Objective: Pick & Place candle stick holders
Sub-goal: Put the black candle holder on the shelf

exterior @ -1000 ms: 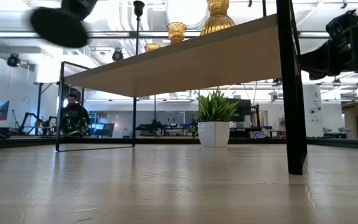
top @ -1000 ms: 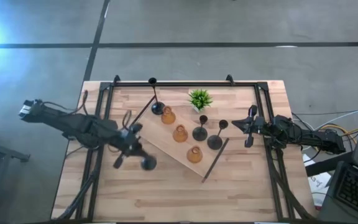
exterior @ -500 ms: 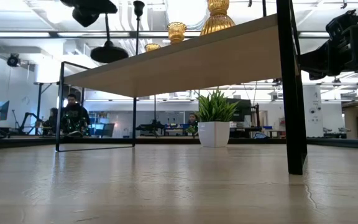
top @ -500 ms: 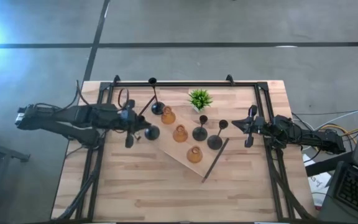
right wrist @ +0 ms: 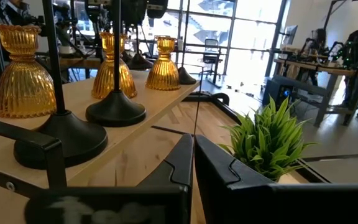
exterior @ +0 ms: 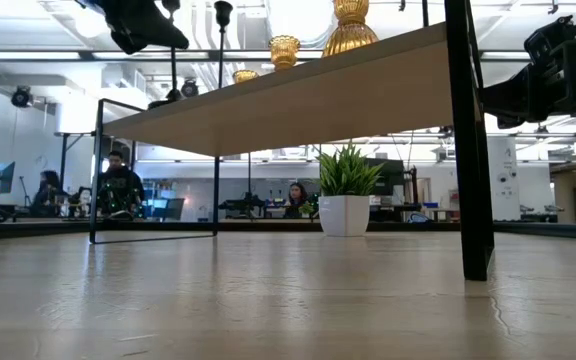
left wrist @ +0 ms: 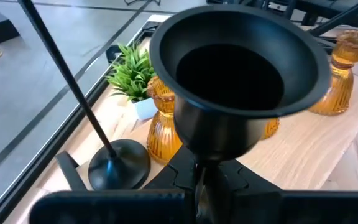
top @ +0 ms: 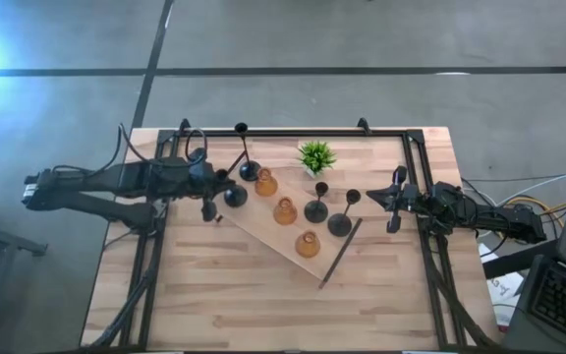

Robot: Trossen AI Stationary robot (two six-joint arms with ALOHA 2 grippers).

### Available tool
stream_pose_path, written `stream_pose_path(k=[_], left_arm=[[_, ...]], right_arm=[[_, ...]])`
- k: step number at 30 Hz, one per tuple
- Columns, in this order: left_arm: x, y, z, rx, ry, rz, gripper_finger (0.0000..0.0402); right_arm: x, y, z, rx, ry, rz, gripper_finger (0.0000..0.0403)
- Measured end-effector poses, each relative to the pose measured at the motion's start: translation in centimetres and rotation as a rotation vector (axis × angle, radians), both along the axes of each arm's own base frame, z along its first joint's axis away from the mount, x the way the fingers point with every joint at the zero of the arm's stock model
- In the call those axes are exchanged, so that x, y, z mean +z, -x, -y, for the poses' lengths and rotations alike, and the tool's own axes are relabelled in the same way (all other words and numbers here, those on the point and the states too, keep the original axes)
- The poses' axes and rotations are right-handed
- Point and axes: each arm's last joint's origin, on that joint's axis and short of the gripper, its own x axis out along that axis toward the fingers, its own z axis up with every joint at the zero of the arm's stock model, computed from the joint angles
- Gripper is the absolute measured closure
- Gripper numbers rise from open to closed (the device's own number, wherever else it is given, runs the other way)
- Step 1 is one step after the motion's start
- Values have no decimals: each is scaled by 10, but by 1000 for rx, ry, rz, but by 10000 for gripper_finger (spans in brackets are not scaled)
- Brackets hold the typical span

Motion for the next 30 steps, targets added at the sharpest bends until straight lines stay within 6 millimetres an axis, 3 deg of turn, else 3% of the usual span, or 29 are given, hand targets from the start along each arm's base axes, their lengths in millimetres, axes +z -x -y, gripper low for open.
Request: stream_pose_path(k=[15, 23, 30], left_arm=[[-4, 0, -5, 73, -2, -23, 386], [-19, -4, -5, 74, 19, -26, 386], [-20, -5, -5, 68, 29, -12, 386]], right_arm=[[0, 0, 0, 0, 0, 0, 394], [0, 0, 0, 0, 0, 0, 394], [0, 0, 0, 0, 0, 0, 394]])
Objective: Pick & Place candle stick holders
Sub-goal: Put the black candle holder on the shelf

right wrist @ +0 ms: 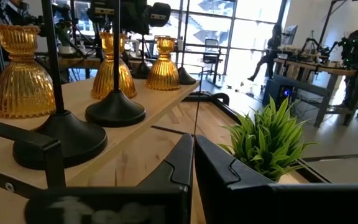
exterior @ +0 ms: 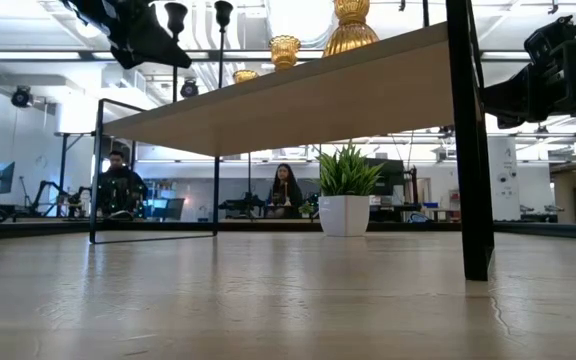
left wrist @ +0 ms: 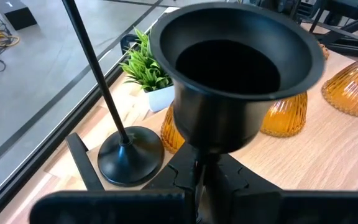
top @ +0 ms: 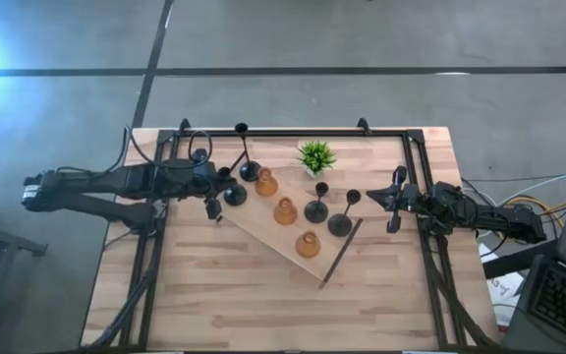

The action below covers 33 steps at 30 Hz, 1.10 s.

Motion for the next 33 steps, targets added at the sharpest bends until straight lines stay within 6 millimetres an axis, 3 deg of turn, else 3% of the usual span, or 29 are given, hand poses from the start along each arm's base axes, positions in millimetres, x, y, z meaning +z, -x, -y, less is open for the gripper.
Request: stream_pose_path(k=[9, 33], left_arm=[[0, 0, 0, -13, -7, -5, 385], [-2, 0, 2, -87, -25, -26, 292]], right_arm=[[0, 0, 0, 0, 0, 0, 394], [0, 0, 0, 0, 0, 0, 394]])
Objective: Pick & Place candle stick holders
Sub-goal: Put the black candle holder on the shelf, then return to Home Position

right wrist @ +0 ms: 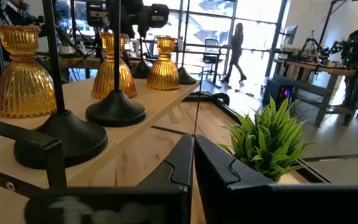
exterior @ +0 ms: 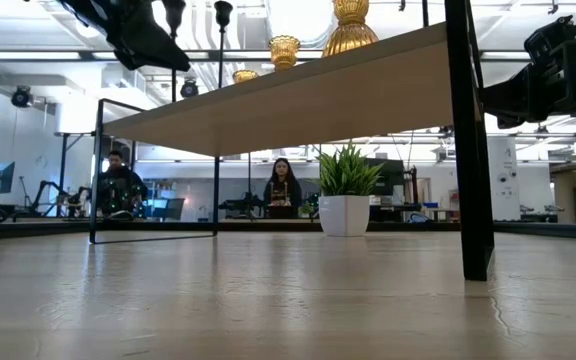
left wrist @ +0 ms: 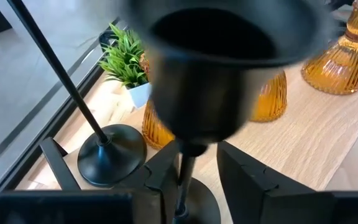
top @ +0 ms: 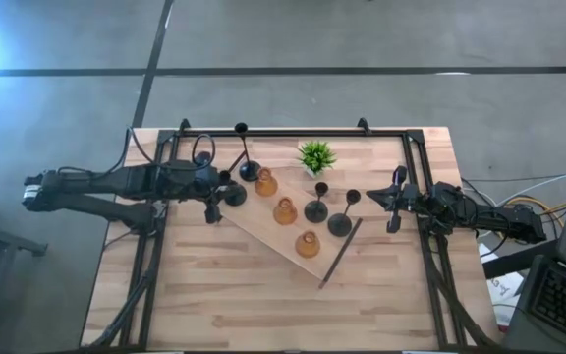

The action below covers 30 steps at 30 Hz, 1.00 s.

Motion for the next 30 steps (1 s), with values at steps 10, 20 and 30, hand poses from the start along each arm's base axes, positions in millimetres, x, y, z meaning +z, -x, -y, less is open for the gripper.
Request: stream_pose_path(k=[10, 20, 30], left_arm=[[-1, 1, -3, 55, -60, -24, 202], [-5, 12, -4, 70, -67, -113, 130], [30, 78, 1, 99, 15, 131, 153]], right_arm=[[0, 0, 0, 0, 0, 0, 394], [0, 0, 0, 0, 0, 0, 394], [0, 0, 0, 0, 0, 0, 394]])
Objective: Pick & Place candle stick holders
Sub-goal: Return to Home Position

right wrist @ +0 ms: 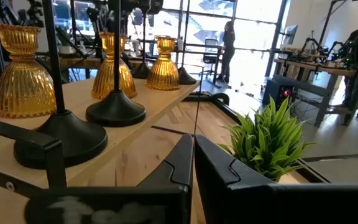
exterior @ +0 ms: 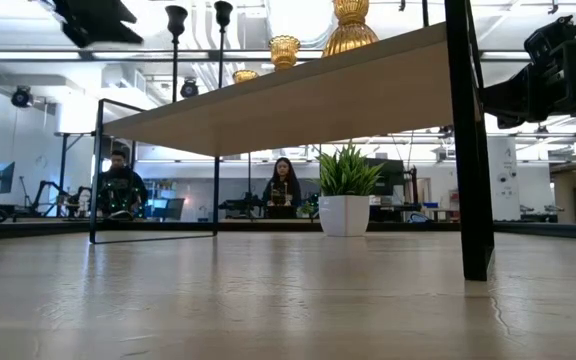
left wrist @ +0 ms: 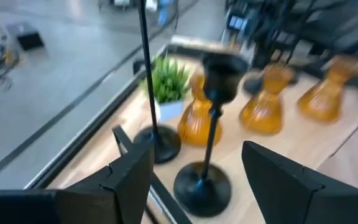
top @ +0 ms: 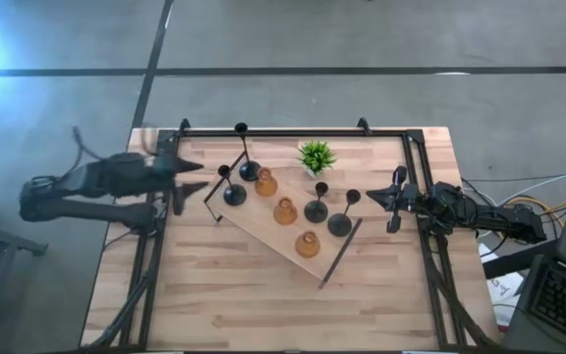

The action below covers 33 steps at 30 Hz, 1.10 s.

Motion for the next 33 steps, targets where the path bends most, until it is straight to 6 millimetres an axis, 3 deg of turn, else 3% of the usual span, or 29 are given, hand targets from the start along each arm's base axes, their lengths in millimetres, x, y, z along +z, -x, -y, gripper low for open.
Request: stream_pose_path(k=[7, 14, 21, 24, 27, 33], left_arm=[[4, 41, 5, -83, -2, 105, 177], [-12, 58, 6, -99, -4, 213, 242], [-38, 65, 8, -164, -10, 405, 325], [-61, 58, 8, -172, 11, 348, 357], [-65, 53, 9, -208, 26, 365, 385], [-81, 40, 9, -246, 28, 375, 393]], right_arm=[[0, 0, 0, 0, 0, 0, 394], [0, 0, 0, 0, 0, 0, 394], [0, 0, 0, 0, 0, 0, 394], [0, 0, 0, 0, 0, -1, 394], [0, 0, 0, 1, 0, 1, 394], [0, 0, 0, -1, 0, 1, 394]])
